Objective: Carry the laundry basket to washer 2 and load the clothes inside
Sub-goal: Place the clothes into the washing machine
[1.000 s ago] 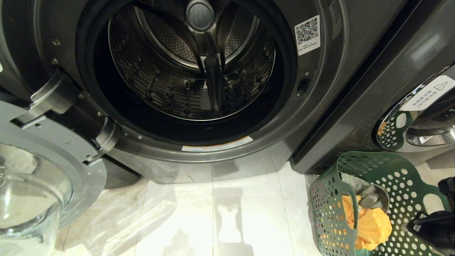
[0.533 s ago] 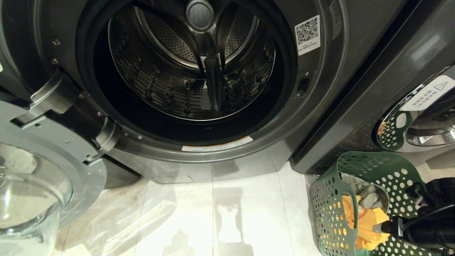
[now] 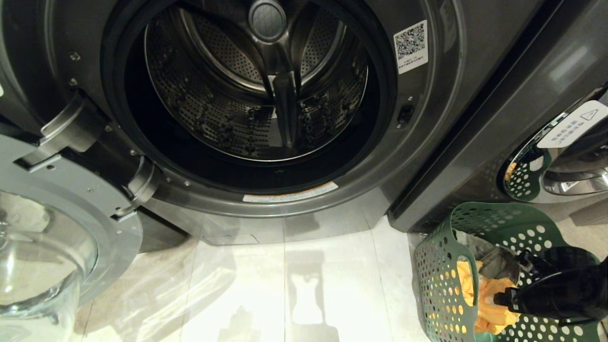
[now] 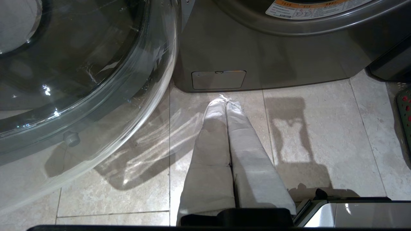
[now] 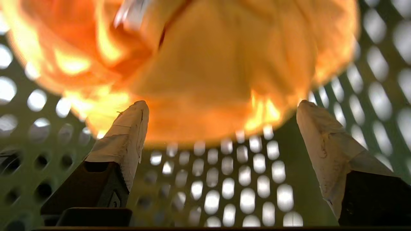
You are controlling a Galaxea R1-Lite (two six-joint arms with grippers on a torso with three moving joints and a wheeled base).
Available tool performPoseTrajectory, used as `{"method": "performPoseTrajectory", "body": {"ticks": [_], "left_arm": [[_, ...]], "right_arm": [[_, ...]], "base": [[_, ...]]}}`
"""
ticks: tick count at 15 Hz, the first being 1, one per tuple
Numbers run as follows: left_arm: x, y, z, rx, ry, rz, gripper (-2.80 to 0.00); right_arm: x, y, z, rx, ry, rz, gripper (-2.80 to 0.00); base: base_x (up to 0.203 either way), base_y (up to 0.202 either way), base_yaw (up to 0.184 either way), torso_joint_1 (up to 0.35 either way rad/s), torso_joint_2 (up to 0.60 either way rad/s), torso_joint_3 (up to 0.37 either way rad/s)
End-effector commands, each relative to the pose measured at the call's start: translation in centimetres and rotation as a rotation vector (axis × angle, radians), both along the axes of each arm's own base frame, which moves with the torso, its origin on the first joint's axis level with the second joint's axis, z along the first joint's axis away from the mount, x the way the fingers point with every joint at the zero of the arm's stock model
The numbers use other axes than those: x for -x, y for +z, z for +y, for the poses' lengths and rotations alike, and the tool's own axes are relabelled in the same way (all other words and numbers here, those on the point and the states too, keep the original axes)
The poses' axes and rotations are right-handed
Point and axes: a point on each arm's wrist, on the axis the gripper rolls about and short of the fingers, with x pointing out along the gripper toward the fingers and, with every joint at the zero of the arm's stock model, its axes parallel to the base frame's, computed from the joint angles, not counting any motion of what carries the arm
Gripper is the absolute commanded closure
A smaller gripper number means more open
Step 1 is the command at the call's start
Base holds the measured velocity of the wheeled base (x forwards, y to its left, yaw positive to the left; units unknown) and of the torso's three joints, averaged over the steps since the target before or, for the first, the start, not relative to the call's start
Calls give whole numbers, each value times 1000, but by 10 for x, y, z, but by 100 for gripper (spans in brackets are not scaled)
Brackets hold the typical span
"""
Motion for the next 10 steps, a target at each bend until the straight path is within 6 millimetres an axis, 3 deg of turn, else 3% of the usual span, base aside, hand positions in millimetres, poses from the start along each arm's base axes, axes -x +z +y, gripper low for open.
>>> {"method": "performPoseTrajectory", "body": {"ticks": [1, 4, 7, 10], "left_arm": [[-1, -2, 0, 0, 1, 7, 0], [-1, -2, 0, 0, -2, 7, 0], [-1, -2, 0, 0, 1, 7, 0], [-1, -2, 0, 0, 1, 7, 0]], "right_arm": [[-10, -37, -8, -55, 34, 20, -280], [-33, -51, -18, -99, 93, -62, -280], [-42, -79, -22, -120, 139, -64, -280], [-47, -99, -11, -110, 226, -50, -280]], "base": [[0, 0, 0, 0, 0, 0], [0, 0, 0, 0, 0, 0], [0, 0, 0, 0, 0, 0], [0, 0, 0, 0, 0, 0]]}}
